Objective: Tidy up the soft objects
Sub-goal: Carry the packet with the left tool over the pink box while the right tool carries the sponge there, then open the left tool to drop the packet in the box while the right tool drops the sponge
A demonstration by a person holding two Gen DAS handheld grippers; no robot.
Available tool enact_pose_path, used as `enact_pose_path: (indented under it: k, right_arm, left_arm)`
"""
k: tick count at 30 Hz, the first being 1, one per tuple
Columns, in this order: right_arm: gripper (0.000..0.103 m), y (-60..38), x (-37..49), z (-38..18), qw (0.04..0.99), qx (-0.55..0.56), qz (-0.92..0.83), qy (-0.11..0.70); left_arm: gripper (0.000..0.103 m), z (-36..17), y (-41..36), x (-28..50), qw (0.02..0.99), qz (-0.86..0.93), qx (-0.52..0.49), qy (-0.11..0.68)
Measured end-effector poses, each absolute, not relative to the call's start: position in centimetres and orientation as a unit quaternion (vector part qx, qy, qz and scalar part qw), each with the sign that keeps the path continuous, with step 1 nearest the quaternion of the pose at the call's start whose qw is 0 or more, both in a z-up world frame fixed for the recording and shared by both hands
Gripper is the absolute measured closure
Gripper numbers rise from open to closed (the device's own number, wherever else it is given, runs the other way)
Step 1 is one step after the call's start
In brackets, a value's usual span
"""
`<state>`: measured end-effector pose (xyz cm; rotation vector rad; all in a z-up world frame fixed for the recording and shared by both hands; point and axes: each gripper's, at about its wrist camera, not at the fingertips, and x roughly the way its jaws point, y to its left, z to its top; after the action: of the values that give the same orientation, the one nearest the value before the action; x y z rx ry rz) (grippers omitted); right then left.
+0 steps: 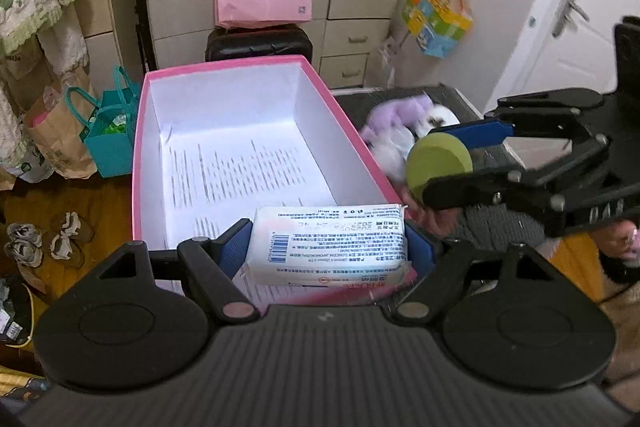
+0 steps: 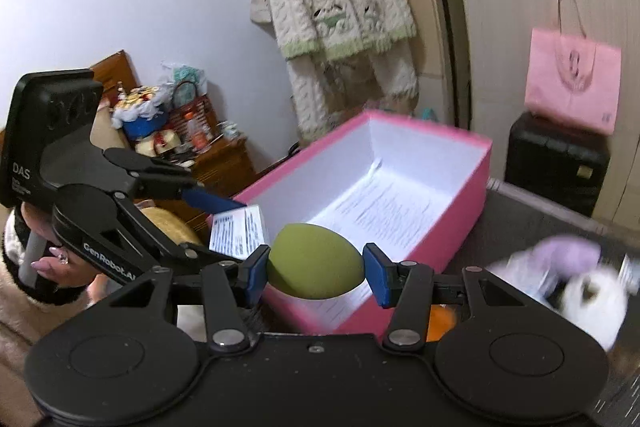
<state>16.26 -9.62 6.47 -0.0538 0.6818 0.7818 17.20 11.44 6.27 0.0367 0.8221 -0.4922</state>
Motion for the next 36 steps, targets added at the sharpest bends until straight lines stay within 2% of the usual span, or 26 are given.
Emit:
enact_pose_path:
  k: [3,10,18,28,32,34,36]
  right_arm:
    - [0.047,-8.7,18.0,5.6,0.871,-0.053,0.385,0.302]
    - [0.047,-7.3,22.9,4.9,0.875,-0.093,0.357,0.313]
    - [0.047,-2.9,29.1,1.9,0.852,-0.222,0.319,0.350]
    - [0.047,-0.1,32.8,-0.9,0.829,-0.311,0.306,0.350]
    - [0.041,-0.2,32.9,-1.0,0.839,-0.313,0.293,0.336]
    - [0.034,-0.7,32.1,-0.5,0.846,-0.306,0.293,0.324]
    - [0.033,-1.5,31.1,0.5,0.854,-0.289,0.297,0.315]
  left_arm:
    - [0.024,5.8,11.5,20.5,0.887,-0.219,0.005,0.405]
    - [0.024,3.9,12.0,28.0,0.888,-0.168,-0.013,0.428]
    - [0.024,1.4,11.9,33.6,0.894,-0.127,-0.055,0.427]
    - [0.022,0.1,11.3,36.4,0.905,-0.093,-0.031,0.415]
    - [0.022,0.8,11.1,35.8,0.921,-0.087,-0.012,0.380]
    - [0.019,1.5,10.9,34.9,0.932,-0.080,0.012,0.354]
    - [0.019,2.4,10.9,33.7,0.938,-0.083,0.033,0.335]
